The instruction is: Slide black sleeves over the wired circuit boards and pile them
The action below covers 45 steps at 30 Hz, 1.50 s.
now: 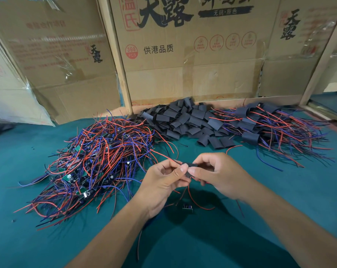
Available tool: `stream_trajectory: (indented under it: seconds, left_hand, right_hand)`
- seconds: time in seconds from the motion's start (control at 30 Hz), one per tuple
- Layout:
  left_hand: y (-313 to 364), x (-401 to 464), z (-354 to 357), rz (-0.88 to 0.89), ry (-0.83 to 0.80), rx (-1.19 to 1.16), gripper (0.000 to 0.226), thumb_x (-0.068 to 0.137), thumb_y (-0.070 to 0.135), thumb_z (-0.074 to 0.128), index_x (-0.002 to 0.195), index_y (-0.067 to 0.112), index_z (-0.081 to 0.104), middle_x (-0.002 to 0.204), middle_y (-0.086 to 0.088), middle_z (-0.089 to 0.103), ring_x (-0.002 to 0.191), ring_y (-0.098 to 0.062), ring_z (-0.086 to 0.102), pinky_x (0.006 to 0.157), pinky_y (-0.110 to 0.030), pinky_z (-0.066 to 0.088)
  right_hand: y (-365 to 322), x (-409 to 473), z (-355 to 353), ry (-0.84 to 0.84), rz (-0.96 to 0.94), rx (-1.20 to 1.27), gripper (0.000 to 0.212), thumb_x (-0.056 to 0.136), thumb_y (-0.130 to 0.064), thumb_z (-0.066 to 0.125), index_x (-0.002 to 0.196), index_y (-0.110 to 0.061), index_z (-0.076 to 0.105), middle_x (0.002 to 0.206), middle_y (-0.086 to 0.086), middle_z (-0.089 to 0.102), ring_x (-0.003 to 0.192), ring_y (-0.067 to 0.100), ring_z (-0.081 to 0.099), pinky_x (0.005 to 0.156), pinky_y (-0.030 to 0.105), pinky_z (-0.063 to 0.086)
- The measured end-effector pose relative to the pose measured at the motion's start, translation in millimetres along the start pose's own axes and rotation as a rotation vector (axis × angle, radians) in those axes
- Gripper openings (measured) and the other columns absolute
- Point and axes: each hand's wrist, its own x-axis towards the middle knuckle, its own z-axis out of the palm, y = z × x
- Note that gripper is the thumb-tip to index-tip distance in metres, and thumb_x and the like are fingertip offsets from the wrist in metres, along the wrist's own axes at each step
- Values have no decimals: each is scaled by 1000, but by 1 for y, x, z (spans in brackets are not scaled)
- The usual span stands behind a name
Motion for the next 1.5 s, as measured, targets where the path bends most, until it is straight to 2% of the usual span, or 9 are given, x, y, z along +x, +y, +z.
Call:
stream_trajectory:
  seconds: [0.13,0.4,0.57,0.7,0.9,1.07,1.3,1.4,1.5]
  left_hand:
    - [2,0,-1,8,-30,-22,22,81,20,70,92,3,64,76,-8,62,65,-17,63,60,-23,54]
    - [9,3,-7,-5,29,96,26,85,33,64,91,9,66,60,-1,38,47,-12,30,43,-22,21]
    - [14,7,-15,23,43,-9,23,85,31,62,90,8,64,60,1,23,49,-11,15,41,-21,15]
    - [12,7,-16,0,-30,-14,15,90,25,65,86,11,65,58,2,19,47,-10,13,42,-21,13]
    - [9,7,-12,-97,-94,26,15,90,23,63,79,13,65,54,4,24,47,-9,15,43,-20,10]
    - [12,11,-14,-160,-38,-15,16,87,26,61,76,16,65,53,6,23,47,-9,10,41,-20,8]
    - [7,12,-19,-125,-74,-34,38,89,17,54,52,17,47,52,1,23,46,-11,11,39,-20,12]
    - [5,12,-21,-129,-61,-25,43,94,2,38,54,19,40,53,3,26,43,-8,16,42,-23,10]
    - [6,12,-22,-143,-47,15,36,93,-6,27,65,16,22,56,2,23,47,-10,12,43,-23,10]
  right_hand:
    - [-4,6,-21,120,70,157,13,91,-21,66,81,-12,67,66,0,69,56,9,59,48,13,38]
    - [14,86,-168,616,230,210,18,92,-25,64,92,-8,68,62,-2,67,49,9,59,39,20,37]
    - [55,109,-224,498,602,-736,67,96,-56,49,80,7,65,72,19,60,61,26,53,65,34,48]
    - [41,114,-199,629,313,-832,46,97,-44,50,77,-7,67,71,13,64,64,28,59,62,32,46]
    - [-16,120,-68,154,-13,-587,21,94,-40,59,94,-22,69,90,-3,70,85,19,66,80,34,54]
    - [-56,137,20,-6,-265,-472,14,95,-26,57,92,-22,70,83,-9,70,78,13,67,77,32,54]
    - [-96,163,90,-11,-368,-562,19,97,-16,45,90,-12,63,81,5,68,72,23,60,67,40,53]
    - [-101,168,106,-17,-385,-709,19,98,-21,47,92,-10,61,90,7,67,82,28,62,67,38,49]
    - [-105,178,116,185,-376,-945,11,96,-23,52,93,-17,62,91,3,68,89,27,63,79,37,42]
